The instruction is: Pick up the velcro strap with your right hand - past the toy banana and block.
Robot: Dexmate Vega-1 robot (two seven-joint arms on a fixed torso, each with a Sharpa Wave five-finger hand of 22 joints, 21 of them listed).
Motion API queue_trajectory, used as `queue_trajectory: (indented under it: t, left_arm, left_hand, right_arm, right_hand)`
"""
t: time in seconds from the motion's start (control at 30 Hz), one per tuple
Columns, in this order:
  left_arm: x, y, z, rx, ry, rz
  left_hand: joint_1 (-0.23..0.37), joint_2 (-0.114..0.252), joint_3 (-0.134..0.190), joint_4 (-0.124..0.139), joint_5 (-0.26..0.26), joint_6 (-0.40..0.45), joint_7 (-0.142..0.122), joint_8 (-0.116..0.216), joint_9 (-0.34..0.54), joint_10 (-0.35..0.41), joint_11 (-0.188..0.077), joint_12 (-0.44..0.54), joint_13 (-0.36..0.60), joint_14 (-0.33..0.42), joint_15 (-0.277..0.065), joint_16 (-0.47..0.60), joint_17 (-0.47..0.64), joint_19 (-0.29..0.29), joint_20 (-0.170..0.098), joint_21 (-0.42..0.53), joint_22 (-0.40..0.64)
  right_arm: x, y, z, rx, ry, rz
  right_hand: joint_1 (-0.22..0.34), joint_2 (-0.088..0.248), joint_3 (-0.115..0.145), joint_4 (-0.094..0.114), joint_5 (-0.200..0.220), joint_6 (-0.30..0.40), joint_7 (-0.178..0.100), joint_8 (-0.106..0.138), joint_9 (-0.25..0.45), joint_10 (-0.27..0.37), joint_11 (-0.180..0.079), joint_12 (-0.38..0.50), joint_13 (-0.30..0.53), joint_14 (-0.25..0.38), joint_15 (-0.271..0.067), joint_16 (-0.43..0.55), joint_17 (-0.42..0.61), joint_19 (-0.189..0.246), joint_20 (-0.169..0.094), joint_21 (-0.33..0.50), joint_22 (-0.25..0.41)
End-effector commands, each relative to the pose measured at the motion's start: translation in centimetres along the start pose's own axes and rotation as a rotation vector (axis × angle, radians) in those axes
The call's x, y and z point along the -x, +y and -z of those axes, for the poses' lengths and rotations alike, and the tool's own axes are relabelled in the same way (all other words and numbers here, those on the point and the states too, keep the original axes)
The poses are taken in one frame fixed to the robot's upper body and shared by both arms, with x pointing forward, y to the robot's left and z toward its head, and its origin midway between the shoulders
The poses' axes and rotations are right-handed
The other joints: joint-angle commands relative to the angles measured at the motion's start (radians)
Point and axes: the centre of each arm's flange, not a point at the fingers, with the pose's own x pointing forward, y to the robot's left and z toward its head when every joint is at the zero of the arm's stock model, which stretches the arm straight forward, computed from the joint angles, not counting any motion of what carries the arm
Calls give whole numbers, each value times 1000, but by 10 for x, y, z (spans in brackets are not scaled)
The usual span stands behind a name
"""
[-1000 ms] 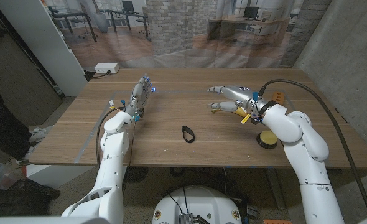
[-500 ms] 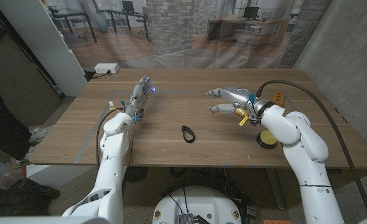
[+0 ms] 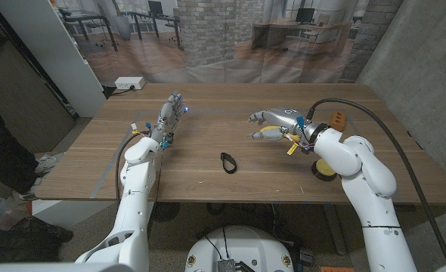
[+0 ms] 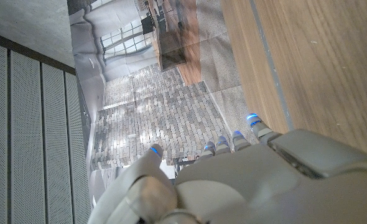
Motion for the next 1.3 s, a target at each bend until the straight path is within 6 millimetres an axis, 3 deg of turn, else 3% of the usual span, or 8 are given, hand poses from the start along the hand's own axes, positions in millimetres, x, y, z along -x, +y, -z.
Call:
queue_trajectory:
  t: [0.03,0.23,0.43,0.97,1.3]
  left_arm:
    - [-1,3,2,4,5,2]
    - [-3,3,3,7,5,2]
    - [-5,4,4,8,8,0]
    - [-10,5,6,10,15,-2]
    - [-14,5,8,10,18,-1]
  left_hand:
    - [3,16,-4,1,4,-108,3,1,2,-165,-1,2,5,-210,3,3,3,-123,4,-4,3]
    - [4,14,-5,0,4,-109,3,1,2,-165,2,2,5,-211,3,3,3,-123,4,-6,3]
    - [4,13,-6,-1,4,-109,3,1,2,-167,0,2,5,-211,2,3,3,-122,4,-7,3]
    - [6,11,-9,-2,3,-111,3,2,2,-169,2,1,5,-212,1,3,3,-123,3,-12,3]
    - [7,10,-11,-3,3,-112,3,2,2,-169,2,2,5,-212,1,3,3,-122,2,-15,3]
  right_arm:
    - [-5,3,-5,9,-6,-13]
    - [-8,5,-6,9,-17,-24]
    - [-11,8,-6,8,-25,-46]
    - [-20,14,-5,12,-26,-71]
    - [-23,18,-4,15,-33,-84]
  right_hand:
    - [27,5,-6,-4,17,22,-4,9,2,22,0,15,10,24,-85,31,30,14,3,12,4]
    - [56,8,-13,-10,30,42,-7,7,3,42,-6,28,22,47,-90,77,75,28,4,20,6]
    - [111,35,2,-21,41,45,-8,0,4,41,-11,32,33,39,-94,109,118,31,2,25,8]
    - [142,20,-10,-24,39,48,-12,-8,6,47,-19,40,46,32,-95,148,165,26,6,27,10]
    - [186,11,-11,-27,46,70,-18,-7,13,87,-24,67,62,43,-105,180,203,25,6,32,12]
